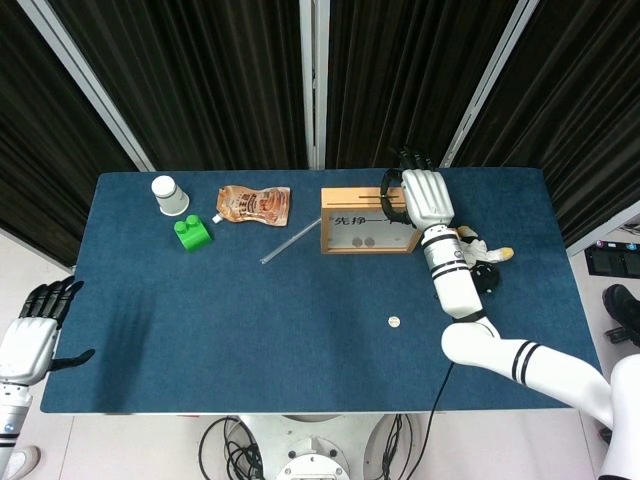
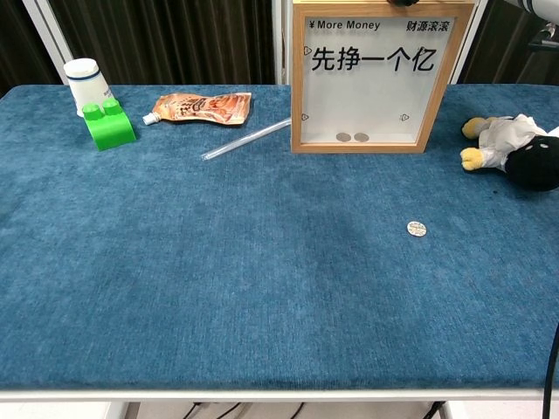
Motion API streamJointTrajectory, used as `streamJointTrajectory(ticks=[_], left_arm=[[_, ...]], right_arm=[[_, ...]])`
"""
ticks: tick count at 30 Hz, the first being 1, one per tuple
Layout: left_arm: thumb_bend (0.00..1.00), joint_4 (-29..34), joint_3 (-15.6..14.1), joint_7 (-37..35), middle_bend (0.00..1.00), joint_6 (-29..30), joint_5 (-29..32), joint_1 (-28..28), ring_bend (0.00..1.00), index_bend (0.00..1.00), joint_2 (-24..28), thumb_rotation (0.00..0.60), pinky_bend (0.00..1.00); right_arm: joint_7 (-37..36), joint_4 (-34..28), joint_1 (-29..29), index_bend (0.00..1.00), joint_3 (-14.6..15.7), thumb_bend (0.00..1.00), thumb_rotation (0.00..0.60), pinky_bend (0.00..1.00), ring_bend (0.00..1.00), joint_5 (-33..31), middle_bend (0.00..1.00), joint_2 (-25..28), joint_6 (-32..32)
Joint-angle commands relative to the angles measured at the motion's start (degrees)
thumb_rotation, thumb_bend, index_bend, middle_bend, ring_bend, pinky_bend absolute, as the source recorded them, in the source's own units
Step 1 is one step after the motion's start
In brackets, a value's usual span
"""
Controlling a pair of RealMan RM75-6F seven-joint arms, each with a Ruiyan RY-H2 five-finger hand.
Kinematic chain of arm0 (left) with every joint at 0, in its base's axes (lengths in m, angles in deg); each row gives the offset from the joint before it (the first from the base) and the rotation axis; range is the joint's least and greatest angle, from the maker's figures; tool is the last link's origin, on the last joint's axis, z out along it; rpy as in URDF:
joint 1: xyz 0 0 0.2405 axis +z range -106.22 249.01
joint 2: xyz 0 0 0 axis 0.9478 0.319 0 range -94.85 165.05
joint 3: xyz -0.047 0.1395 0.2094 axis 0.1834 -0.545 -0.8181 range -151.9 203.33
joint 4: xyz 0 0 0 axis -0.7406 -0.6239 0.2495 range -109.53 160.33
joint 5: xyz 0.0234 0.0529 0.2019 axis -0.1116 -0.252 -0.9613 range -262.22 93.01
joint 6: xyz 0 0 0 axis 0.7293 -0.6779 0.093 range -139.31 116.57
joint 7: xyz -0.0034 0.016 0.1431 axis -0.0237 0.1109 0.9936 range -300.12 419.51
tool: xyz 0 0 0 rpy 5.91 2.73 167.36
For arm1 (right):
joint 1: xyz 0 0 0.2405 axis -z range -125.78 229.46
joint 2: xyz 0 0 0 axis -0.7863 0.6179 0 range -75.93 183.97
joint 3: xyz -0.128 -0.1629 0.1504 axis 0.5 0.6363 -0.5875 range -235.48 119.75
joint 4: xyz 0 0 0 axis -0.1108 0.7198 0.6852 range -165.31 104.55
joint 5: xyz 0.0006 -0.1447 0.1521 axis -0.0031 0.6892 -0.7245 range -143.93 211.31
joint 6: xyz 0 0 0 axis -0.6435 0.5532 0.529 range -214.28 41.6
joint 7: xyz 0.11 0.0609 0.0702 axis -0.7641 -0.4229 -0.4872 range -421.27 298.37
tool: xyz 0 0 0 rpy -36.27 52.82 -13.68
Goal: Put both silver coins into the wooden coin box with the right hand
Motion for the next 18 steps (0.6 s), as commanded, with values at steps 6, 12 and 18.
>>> streamJointTrajectory(ticks=[6, 12, 18], left_arm=[[0.04, -0.25, 0.00, -0.21, 0.00, 0.00, 0.12, 0.07, 0.00, 0.04, -0.12, 0.600, 0.00], [0.04, -0.34, 0.00, -0.34, 0.00, 0.14, 0.12, 0.15, 0.00, 0.04, -0.12, 0.600, 0.00], [0.04, -0.27, 0.04, -0.21, 0.00, 0.28, 0.05, 0.18, 0.00, 0.04, -0.11, 0.600, 0.00]], right_arm=[[-0.15, 0.16, -0.36, 0.47, 0.49, 0.38, 0.600, 0.00, 0.00, -0.47, 0.10, 0.23, -0.56], [-0.13, -0.17, -0.49, 0.28, 1.03, 0.37, 0.600, 0.00, 0.00, -0.84, 0.08, 0.84, -1.22], [-1.12, -1.12, -0.10, 0.17, 1.35, 0.37, 0.600, 0.00, 0.00, 0.39, 0.06, 1.65, -0.80]])
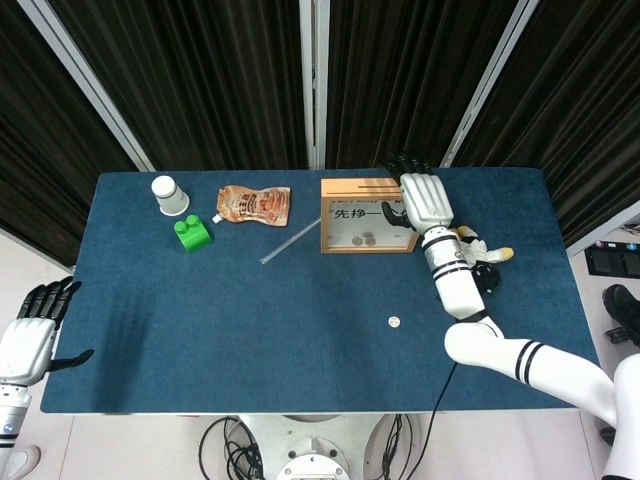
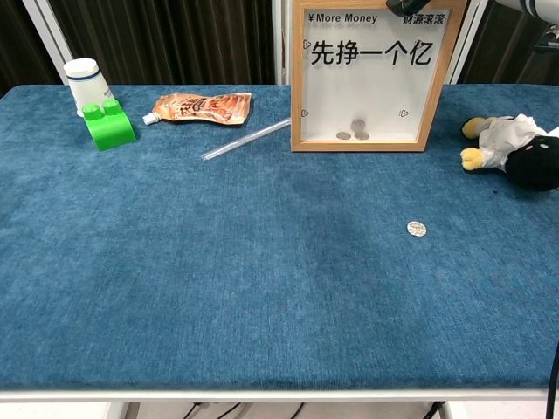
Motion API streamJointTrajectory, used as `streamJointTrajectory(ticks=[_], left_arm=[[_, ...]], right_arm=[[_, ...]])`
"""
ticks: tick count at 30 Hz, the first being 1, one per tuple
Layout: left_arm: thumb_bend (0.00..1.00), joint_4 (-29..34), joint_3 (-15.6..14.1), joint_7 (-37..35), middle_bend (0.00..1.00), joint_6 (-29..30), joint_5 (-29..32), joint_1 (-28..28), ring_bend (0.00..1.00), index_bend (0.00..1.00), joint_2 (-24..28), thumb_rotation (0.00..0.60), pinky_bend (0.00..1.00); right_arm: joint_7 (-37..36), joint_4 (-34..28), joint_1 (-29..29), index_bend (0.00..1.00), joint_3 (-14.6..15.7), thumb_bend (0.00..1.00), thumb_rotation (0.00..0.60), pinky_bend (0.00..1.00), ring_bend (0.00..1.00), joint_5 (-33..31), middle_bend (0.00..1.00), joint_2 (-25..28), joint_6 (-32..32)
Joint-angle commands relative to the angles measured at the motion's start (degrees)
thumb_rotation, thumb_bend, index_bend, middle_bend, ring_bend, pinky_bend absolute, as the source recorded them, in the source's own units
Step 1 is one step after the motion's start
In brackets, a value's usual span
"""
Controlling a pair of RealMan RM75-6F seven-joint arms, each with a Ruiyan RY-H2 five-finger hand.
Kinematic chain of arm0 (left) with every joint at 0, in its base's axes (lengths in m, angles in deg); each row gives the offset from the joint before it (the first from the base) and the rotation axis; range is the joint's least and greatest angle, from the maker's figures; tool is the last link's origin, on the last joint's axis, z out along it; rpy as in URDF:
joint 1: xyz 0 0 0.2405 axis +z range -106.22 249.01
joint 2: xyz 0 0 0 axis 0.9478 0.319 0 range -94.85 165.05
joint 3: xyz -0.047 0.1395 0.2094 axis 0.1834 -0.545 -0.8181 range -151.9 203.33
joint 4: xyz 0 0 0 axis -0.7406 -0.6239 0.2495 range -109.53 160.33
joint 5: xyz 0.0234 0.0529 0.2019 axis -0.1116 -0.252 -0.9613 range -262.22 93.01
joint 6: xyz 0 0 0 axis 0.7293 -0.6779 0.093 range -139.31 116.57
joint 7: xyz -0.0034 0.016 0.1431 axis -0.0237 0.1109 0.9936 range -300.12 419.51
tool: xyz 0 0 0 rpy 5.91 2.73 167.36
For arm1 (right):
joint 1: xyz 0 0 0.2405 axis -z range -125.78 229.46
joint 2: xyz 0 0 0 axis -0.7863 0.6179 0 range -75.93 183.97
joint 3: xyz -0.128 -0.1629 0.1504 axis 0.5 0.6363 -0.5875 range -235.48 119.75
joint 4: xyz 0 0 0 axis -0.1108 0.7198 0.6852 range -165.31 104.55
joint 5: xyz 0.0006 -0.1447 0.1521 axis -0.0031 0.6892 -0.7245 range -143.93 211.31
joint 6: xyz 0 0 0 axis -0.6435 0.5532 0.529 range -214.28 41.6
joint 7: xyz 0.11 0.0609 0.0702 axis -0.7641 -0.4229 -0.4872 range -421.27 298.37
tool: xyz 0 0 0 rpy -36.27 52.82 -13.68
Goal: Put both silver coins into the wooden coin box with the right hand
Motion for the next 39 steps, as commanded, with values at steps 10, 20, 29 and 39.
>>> streamJointTrajectory(ticks=[10, 20, 29, 39], left_arm=[[0.04, 0.55, 0.04, 0.59, 0.00, 0.51, -0.19, 0.14, 0.00, 0.04, 0.08, 0.600, 0.00], [0.04, 1.13, 0.15, 0.70, 0.00, 1.35, -0.26, 0.54, 0.00, 0.04, 0.49, 0.600, 0.00], [0.04, 1.49, 0.31, 1.79, 0.00, 1.76, -0.44, 0.56, 0.00, 0.04, 0.32, 0.600, 0.00], [0.04, 1.44, 0.36, 3.40, 0.00, 2.92, -1.03, 0.83, 0.00, 0.04, -0.54, 0.600, 0.00]], right_arm=[[-3.78, -4.50, 2.48, 0.16, 0.43, 0.37, 0.600, 0.00, 0.00, 4.65, 0.06, 3.16, 2.37], [-8.05, -17.07, 14.62, 0.15, 8.92, 0.37, 0.600, 0.00, 0.00, 23.08, 0.05, 11.92, 15.13], [-11.64, -11.31, 29.28, 0.11, 24.30, 0.34, 0.600, 0.00, 0.00, 42.86, 0.03, 12.02, 29.83], [-8.92, 0.50, 35.46, 0.01, 30.17, 0.28, 0.600, 0.00, 0.00, 47.34, 0.00, 6.97, 29.96]])
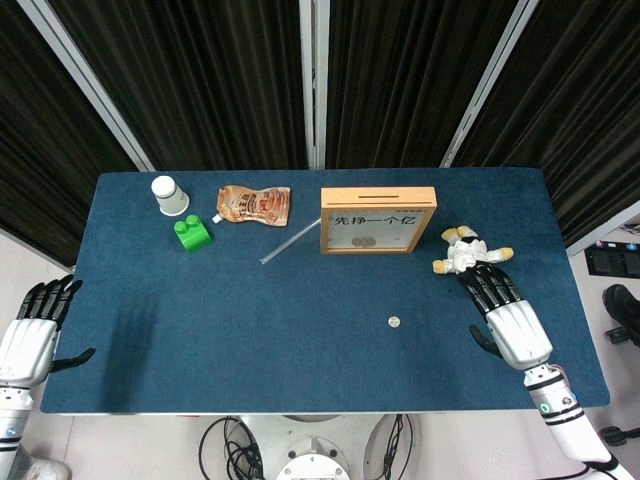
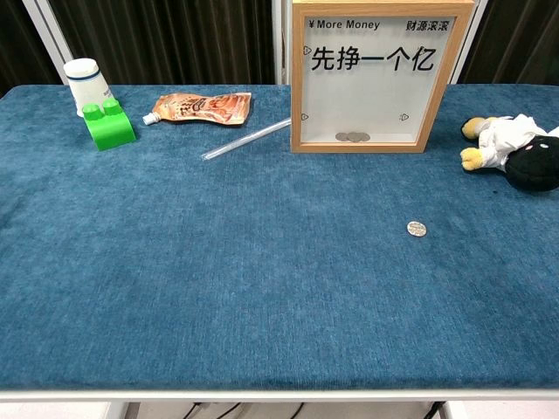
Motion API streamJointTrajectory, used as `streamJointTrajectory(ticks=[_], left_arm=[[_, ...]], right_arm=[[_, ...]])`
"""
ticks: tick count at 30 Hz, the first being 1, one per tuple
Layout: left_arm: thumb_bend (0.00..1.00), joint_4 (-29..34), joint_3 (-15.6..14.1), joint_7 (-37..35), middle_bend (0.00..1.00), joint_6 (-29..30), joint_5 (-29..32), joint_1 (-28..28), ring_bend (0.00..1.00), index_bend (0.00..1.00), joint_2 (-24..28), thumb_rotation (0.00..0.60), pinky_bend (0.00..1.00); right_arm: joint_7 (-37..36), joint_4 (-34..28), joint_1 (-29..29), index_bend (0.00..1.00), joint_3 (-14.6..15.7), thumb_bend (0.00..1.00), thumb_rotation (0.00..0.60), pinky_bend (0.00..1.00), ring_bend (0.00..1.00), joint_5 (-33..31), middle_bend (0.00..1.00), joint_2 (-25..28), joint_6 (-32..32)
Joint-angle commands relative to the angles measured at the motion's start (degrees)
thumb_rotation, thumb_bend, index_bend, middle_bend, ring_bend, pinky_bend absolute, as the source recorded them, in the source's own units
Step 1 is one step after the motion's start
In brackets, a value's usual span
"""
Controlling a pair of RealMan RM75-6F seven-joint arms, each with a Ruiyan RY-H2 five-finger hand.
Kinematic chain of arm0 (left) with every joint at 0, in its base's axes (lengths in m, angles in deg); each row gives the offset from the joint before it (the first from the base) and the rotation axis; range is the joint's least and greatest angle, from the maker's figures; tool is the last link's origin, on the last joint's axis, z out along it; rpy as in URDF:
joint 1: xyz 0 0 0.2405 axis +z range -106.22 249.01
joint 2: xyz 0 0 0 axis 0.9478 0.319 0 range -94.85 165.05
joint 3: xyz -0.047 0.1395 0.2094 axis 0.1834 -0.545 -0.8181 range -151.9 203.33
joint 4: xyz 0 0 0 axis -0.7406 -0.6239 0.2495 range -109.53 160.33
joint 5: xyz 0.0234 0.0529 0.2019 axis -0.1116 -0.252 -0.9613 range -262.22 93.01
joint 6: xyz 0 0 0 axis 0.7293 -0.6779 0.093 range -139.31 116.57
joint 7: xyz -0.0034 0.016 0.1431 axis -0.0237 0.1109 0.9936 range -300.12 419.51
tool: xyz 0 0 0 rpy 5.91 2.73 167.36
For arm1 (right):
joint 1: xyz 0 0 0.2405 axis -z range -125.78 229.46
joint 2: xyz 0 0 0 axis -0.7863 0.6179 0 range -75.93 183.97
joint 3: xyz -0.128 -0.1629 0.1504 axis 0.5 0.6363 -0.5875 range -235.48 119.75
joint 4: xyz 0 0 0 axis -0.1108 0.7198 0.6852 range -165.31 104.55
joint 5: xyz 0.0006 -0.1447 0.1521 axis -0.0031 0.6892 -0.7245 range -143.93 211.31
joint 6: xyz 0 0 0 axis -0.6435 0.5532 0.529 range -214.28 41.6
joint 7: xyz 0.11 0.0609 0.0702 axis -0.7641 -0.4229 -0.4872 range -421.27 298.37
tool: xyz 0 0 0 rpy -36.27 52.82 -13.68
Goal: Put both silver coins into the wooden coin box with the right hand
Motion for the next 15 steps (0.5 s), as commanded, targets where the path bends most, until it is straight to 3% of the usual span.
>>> streamJointTrajectory(ticks=[1, 5, 9, 15], left_arm=[[0.04, -0.31, -0.02, 0.19, 0.00, 0.17, -0.08, 0.08, 0.00, 0.04, -0.29, 0.600, 0.00], [0.04, -0.97, -0.19, 0.20, 0.00, 0.22, -0.10, 0.24, 0.00, 0.04, -0.82, 0.600, 0.00], [0.04, -1.49, -0.29, -0.36, 0.00, 0.23, 0.13, 0.49, 0.00, 0.04, -0.99, 0.600, 0.00], [0.04, -2.22, -0.33, -1.29, 0.00, 0.26, 0.29, 0.72, 0.00, 0.04, -1.09, 0.600, 0.00]], right_arm=[[2.27, 5.53, 1.61, 0.01, 0.81, 0.28, 0.600, 0.00, 0.00, 1.28, 0.00, -3.36, -0.28], [2.39, 11.83, 1.54, 0.01, 0.51, 0.28, 0.600, 0.00, 0.00, 2.85, 0.00, -7.80, -1.12], [0.78, 14.02, 0.41, 0.03, 0.39, 0.28, 0.600, 0.00, 0.00, 4.03, 0.00, -10.54, -3.48], [0.36, 15.51, -1.68, 0.20, -0.37, 0.28, 0.600, 0.00, 0.00, 4.79, 0.00, -13.59, -7.27]])
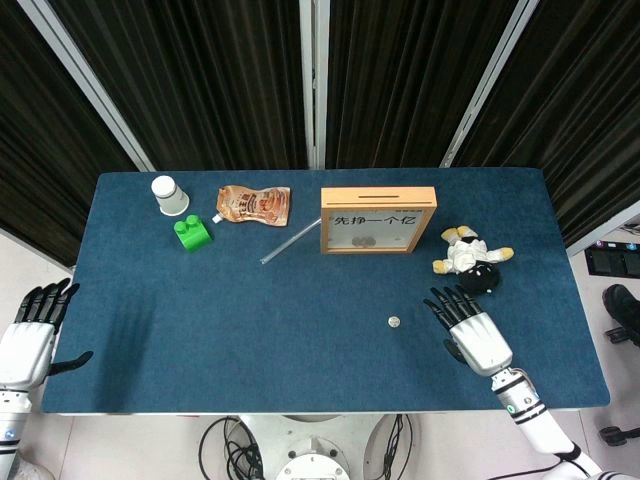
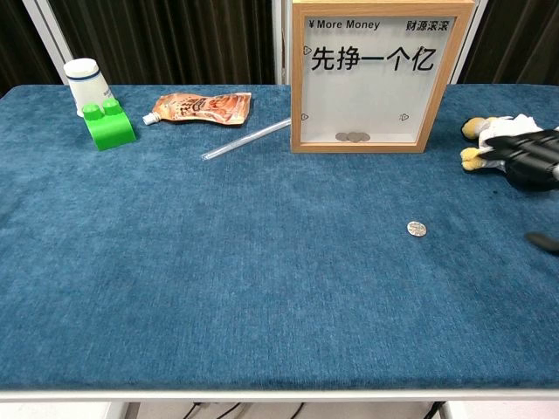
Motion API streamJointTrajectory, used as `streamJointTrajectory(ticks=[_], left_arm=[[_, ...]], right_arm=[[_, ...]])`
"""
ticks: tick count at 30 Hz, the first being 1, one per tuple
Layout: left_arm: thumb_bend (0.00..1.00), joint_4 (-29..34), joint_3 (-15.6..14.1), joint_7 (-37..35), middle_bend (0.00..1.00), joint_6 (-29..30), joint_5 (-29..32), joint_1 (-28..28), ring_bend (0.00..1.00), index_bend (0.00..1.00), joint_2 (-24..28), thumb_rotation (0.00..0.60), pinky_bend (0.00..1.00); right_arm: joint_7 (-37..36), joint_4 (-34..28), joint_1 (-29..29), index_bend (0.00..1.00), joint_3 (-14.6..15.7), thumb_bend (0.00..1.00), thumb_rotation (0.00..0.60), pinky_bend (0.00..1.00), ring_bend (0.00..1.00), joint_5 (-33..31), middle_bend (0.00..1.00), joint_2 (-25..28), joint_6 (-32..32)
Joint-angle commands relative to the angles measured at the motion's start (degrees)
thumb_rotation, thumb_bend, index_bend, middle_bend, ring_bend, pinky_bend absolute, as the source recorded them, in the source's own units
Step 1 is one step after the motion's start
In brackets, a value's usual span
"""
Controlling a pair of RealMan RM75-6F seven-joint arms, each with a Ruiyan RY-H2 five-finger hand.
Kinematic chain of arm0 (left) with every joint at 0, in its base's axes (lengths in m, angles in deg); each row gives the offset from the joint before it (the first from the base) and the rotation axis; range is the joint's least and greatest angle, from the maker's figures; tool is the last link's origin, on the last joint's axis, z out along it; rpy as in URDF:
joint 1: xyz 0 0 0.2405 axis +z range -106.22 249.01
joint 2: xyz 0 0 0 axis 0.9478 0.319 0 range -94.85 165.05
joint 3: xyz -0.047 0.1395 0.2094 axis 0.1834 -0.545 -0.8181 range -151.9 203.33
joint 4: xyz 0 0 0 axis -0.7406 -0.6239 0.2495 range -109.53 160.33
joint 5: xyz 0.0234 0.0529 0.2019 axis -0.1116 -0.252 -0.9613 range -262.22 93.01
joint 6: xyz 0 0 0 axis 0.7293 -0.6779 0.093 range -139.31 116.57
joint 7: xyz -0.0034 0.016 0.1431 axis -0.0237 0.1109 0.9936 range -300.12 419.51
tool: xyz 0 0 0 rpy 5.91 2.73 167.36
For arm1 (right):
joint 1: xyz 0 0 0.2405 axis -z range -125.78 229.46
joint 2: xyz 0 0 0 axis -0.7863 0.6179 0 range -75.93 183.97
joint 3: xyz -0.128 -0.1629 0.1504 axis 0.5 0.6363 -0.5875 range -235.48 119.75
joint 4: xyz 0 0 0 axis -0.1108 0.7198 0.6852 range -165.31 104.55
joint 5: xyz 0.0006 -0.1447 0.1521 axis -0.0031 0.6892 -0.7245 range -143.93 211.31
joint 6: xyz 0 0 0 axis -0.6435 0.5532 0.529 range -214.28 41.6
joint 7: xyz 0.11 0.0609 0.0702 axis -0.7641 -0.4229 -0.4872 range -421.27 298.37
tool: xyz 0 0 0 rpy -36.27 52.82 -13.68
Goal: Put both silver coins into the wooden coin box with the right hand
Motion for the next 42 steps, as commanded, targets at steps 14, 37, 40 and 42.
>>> streamJointTrajectory(ticks=[14, 37, 40, 42], left_arm=[[0.04, -1.35, 0.09, -1.49, 0.00, -0.45, 0.24, -0.02, 0.00, 0.04, -0.31, 0.600, 0.00], [0.04, -2.32, 0.30, -2.88, 0.00, -1.25, 0.70, -0.25, 0.00, 0.04, -0.27, 0.600, 0.00], [0.04, -2.24, 0.30, -2.84, 0.00, -1.28, 0.68, -0.28, 0.00, 0.04, -0.25, 0.600, 0.00], [0.04, -2.21, 0.30, -2.80, 0.00, -1.30, 0.71, -0.26, 0.00, 0.04, -0.24, 0.600, 0.00]], right_arm=[[-1.89, 3.71, -4.65, 0.42, -2.97, 0.31, 0.600, 0.00, 0.00, -0.48, 0.01, -6.15, -7.08], [-5.51, 6.11, -6.46, 0.33, -3.10, 0.37, 0.600, 0.00, 0.00, -1.76, 0.01, -9.05, -11.21], [-5.69, 6.23, -6.58, 0.33, -3.13, 0.37, 0.600, 0.00, 0.00, -1.88, 0.01, -9.19, -11.48], [-5.79, 6.32, -6.66, 0.33, -3.13, 0.37, 0.600, 0.00, 0.00, -1.91, 0.01, -9.29, -11.56]])
